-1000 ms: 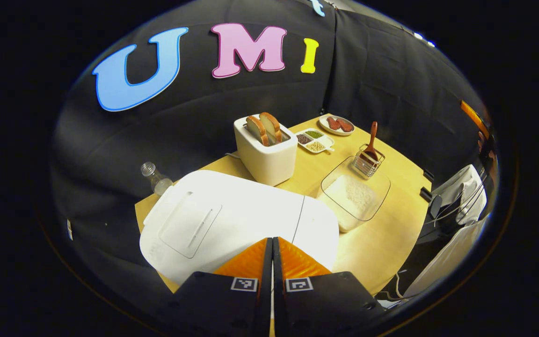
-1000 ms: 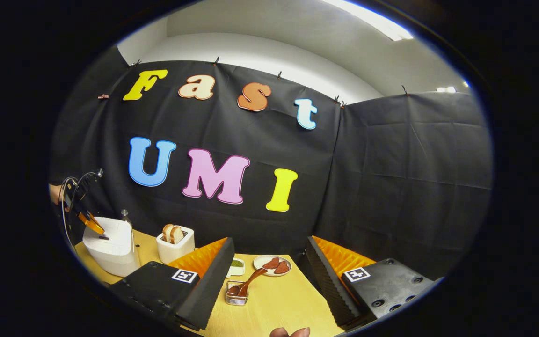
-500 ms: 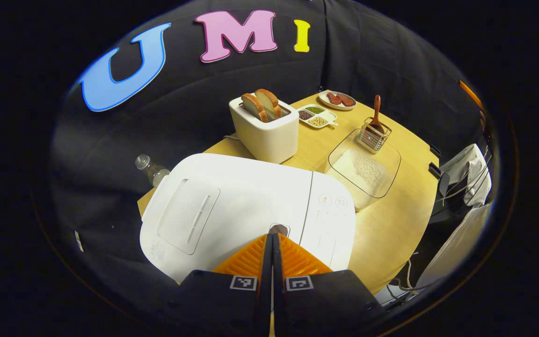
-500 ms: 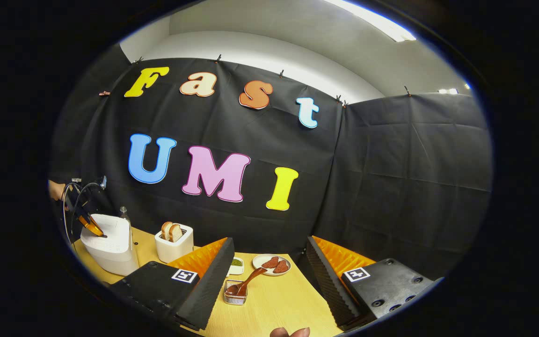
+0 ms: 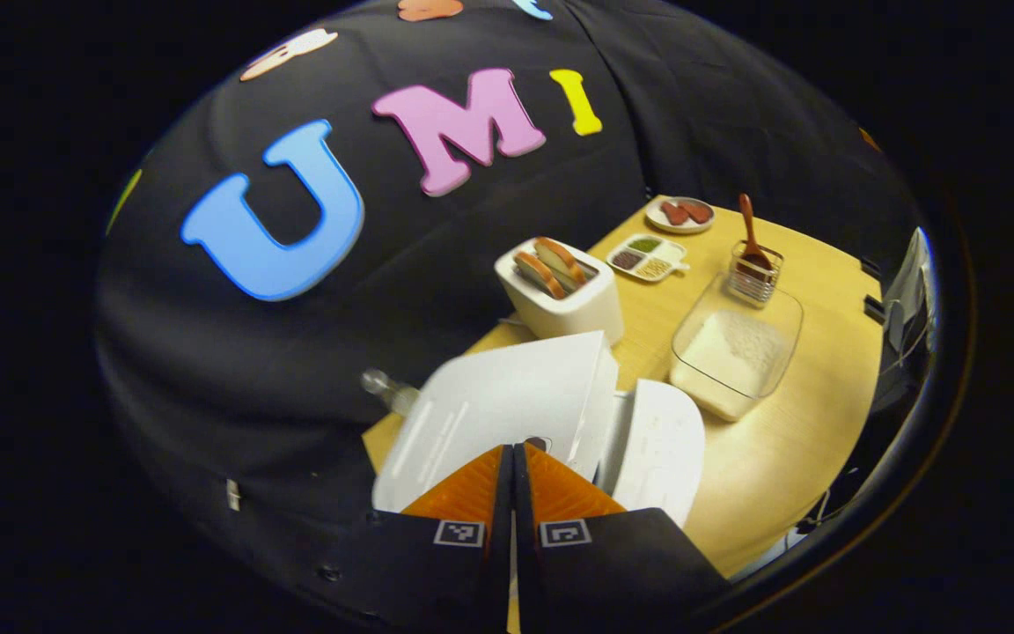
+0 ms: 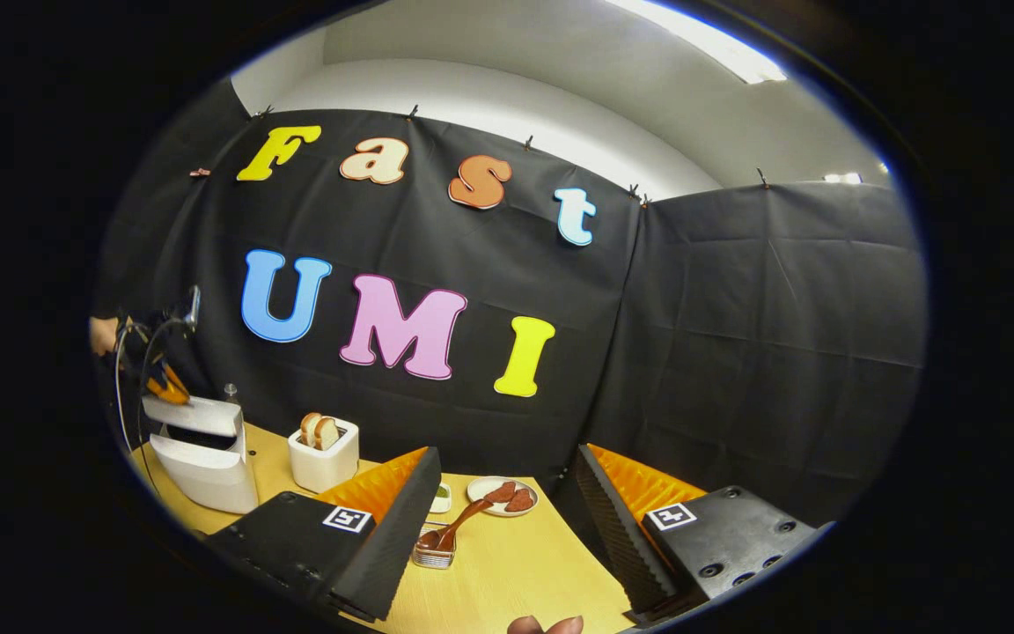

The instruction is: Close the left gripper, press the button to open the rice cooker; take a wooden spoon from the chopstick holder with the right hand, scoop a spoonful of rice and pour it into the rice cooker, then put the wooden spoon back into the chopstick holder.

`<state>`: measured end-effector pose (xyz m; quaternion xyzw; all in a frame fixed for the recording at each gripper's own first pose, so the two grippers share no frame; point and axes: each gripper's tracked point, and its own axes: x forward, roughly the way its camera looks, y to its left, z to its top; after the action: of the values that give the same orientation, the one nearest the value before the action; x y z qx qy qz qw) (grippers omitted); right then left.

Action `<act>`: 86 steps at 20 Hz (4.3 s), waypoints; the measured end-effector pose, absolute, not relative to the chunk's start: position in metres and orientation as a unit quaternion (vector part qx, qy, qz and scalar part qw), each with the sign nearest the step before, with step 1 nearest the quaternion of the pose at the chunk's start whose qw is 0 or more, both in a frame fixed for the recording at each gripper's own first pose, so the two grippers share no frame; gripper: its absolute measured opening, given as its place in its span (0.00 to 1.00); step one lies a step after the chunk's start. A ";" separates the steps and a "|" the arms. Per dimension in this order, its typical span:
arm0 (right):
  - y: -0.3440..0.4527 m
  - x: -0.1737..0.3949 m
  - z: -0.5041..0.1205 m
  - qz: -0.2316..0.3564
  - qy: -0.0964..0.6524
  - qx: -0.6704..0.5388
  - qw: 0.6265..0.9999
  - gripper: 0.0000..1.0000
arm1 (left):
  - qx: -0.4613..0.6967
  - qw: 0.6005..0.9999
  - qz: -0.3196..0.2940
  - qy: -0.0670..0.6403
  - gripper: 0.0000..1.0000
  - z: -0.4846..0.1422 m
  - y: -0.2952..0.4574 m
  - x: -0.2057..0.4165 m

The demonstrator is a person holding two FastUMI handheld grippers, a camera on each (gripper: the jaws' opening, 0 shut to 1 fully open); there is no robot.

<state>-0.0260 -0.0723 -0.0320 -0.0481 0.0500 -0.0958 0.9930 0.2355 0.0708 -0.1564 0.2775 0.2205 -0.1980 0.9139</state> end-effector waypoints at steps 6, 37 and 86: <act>-0.077 -0.037 -0.027 -0.087 0.041 -0.041 0.995 0.97 | 0.214 0.974 -0.074 0.020 0.73 -0.028 0.093 0.194; -0.077 0.067 -0.232 0.051 0.181 0.027 0.982 0.98 | -0.049 0.998 0.041 0.009 0.98 -0.042 -0.008 0.034; 0.048 0.158 -0.257 0.159 0.180 0.153 0.959 0.10 | -0.025 0.994 0.095 0.054 0.98 -0.080 0.030 -0.024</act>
<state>0.1581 0.0483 -0.2566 0.1528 0.1804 0.1592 0.9585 -0.0242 0.0295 -0.0804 -0.0249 0.0542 0.0946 0.9937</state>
